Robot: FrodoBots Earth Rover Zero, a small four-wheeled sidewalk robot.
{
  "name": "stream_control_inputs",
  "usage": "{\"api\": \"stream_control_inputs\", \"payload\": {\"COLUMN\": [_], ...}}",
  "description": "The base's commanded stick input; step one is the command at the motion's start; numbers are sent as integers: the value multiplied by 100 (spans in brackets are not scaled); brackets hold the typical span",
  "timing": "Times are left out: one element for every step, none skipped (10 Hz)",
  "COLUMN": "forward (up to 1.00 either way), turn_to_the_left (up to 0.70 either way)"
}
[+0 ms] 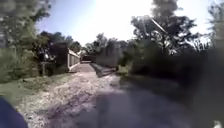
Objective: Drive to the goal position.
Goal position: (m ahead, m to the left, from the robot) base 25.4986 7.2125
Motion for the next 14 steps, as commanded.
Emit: {"api": "stream_control_inputs", "payload": {"forward": [70,70,70,70,70,70,70,70,70,70,70,70,70,70], "turn_to_the_left": [0,0,0,0,0,0,0,0,0,0,29,35,35,35]}}
